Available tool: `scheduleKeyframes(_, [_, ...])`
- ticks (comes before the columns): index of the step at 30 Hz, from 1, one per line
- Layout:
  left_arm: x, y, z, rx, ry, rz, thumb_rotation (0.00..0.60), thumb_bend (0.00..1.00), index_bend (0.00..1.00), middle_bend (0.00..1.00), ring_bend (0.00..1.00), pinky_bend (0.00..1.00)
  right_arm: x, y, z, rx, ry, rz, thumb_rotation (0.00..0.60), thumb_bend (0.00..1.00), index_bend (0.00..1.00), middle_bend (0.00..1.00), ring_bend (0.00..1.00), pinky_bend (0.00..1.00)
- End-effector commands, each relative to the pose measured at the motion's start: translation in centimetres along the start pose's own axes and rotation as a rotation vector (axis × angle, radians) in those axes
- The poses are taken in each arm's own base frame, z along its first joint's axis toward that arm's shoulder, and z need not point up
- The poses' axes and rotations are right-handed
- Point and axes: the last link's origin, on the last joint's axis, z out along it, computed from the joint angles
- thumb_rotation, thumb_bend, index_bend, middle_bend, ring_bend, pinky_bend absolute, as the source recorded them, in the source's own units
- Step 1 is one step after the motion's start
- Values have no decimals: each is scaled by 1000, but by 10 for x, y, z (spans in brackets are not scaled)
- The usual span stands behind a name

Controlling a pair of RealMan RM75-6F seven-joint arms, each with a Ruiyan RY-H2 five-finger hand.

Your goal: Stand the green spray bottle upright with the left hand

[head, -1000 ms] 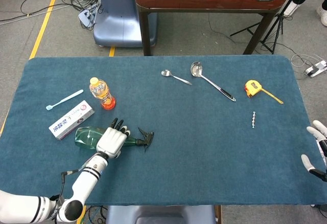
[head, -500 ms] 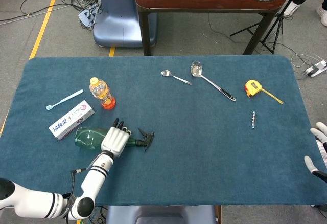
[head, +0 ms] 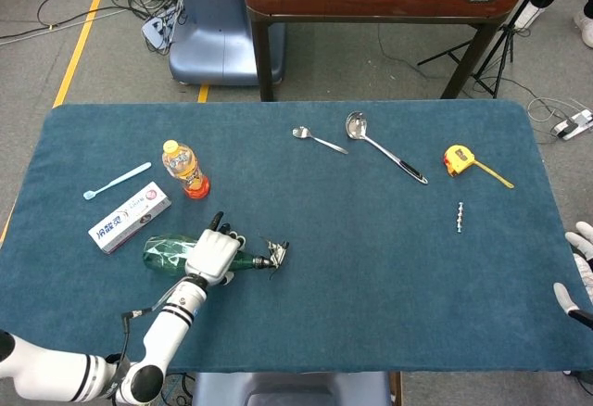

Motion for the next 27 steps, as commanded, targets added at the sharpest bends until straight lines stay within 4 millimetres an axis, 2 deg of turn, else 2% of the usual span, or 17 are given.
scheduleKeyframes(1, [24,-13,-18,-44,42,-176,600,267,438,412,210,19,0,0,0,0,-1,1,600,306,206,140,42,61])
scheduleKeyframes(6, [44,-33,-30,-98,83,-386,600,267,441,412,208,19,-1,-1,0,3,-6,2,600,305,206,146,44,61])
scheduleKeyframes(13, [61,-50,-33,-179,167,-633,600,267,443,416,199,19,-1,-3,0,10,-2,1,600,306,206,148,47,61])
scheduleKeyframes(27, [47,-72,-24,-233,350,-964,600,267,445,416,195,19,1,-4,-1,9,-1,-4,600,306,206,148,47,61])
